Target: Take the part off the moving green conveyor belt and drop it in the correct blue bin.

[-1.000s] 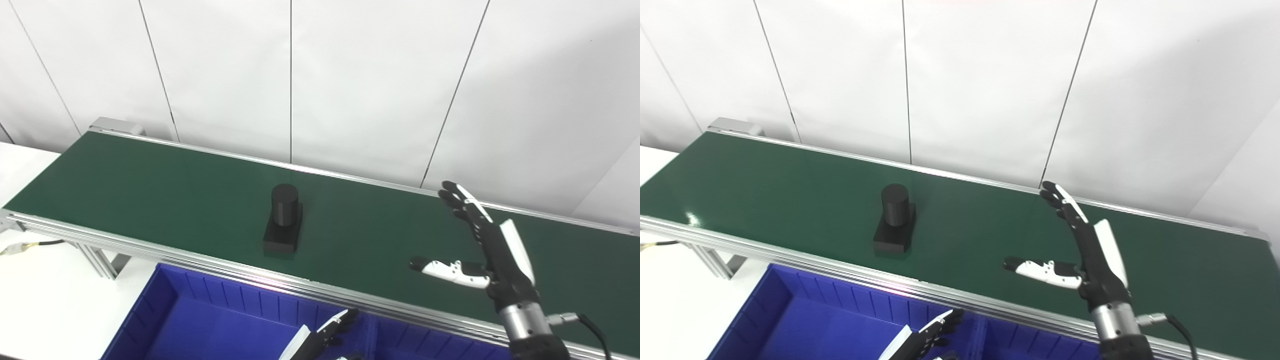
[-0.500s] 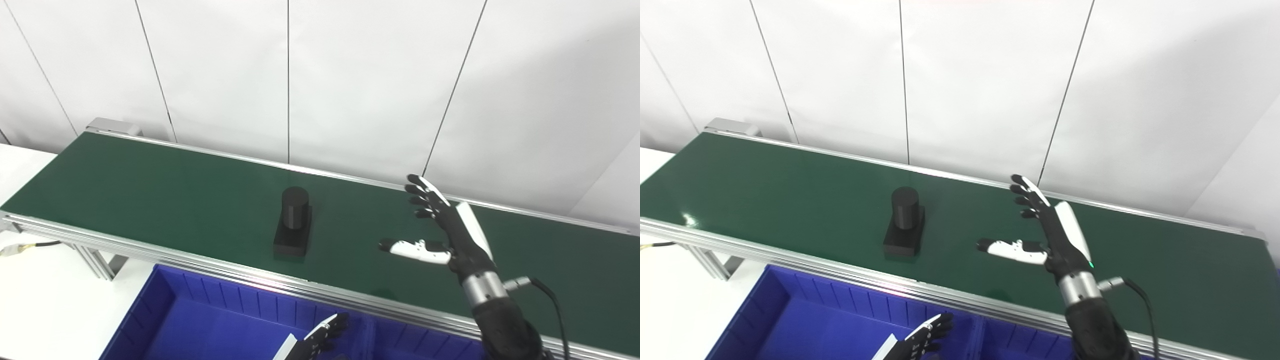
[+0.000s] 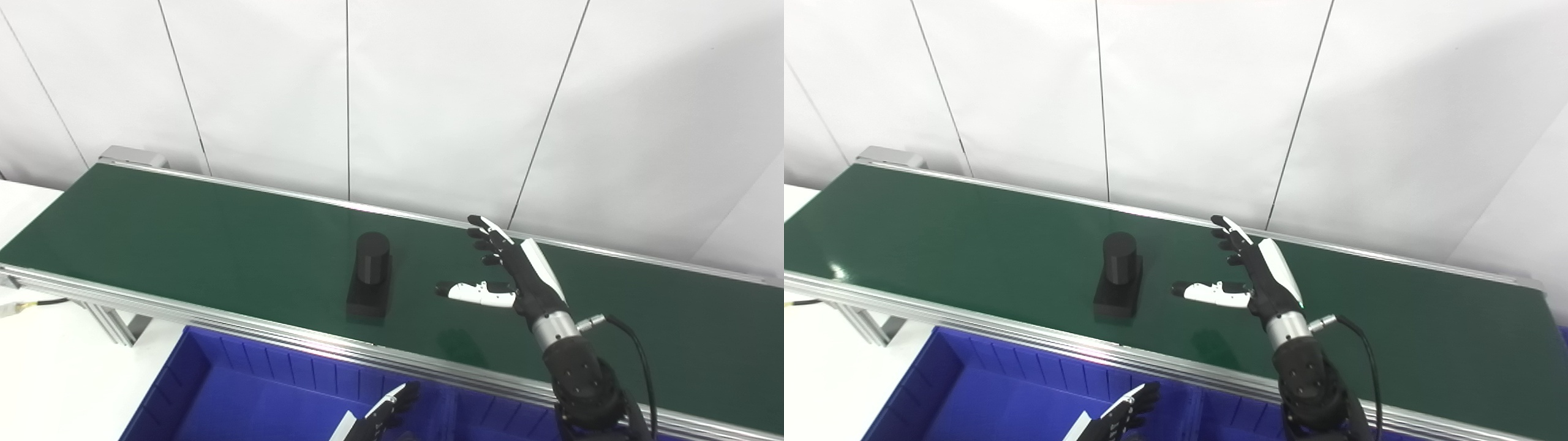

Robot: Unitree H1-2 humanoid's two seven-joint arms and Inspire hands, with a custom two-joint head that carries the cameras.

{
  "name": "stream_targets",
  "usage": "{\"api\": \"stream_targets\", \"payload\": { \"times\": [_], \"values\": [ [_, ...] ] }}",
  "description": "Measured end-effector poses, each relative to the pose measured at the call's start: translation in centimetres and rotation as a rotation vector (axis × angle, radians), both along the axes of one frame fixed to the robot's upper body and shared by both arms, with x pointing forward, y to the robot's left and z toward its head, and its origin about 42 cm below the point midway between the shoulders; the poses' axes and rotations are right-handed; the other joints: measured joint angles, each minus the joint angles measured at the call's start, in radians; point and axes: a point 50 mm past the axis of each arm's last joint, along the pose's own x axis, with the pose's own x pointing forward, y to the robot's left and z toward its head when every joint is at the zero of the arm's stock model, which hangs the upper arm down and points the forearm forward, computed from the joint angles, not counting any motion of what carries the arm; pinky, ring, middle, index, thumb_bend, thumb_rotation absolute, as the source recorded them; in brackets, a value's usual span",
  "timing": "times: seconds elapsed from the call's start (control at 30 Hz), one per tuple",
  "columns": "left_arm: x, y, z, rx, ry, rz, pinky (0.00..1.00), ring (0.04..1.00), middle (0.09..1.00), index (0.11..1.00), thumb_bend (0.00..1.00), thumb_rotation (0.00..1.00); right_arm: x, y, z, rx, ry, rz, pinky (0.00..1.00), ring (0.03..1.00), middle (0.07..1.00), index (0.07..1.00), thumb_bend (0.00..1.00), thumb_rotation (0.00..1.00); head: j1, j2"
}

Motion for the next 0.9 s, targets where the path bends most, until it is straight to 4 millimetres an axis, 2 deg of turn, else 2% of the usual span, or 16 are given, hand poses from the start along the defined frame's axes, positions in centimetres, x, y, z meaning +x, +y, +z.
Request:
{"api": "stream_targets", "payload": {
  "times": [0.1,0.53,0.9],
  "values": [
    [0.0,0.0,0.1,-0.002,-0.001,0.005,0.86,0.909,0.917,0.906,0.77,0.91,0.9,0.5,-0.1,-0.016,0.014,0.006,0.77,0.862,0.881,0.921,0.85,0.40,-0.006,0.002],
    [0.1,-0.5,0.6,0.004,-0.022,0.005,0.84,0.902,0.925,0.912,0.79,0.89,2.8,2.5,-1.5,-0.085,0.078,0.029,0.73,0.851,0.905,0.920,0.87,0.40,-0.026,0.000],
    [0.0,-0.5,0.7,0.023,-0.031,0.002,0.82,0.884,0.906,0.912,0.81,0.90,4.1,4.2,-2.1,-0.129,0.107,0.026,0.77,0.882,0.927,0.923,0.89,0.39,-0.009,0.003]
  ]
}}
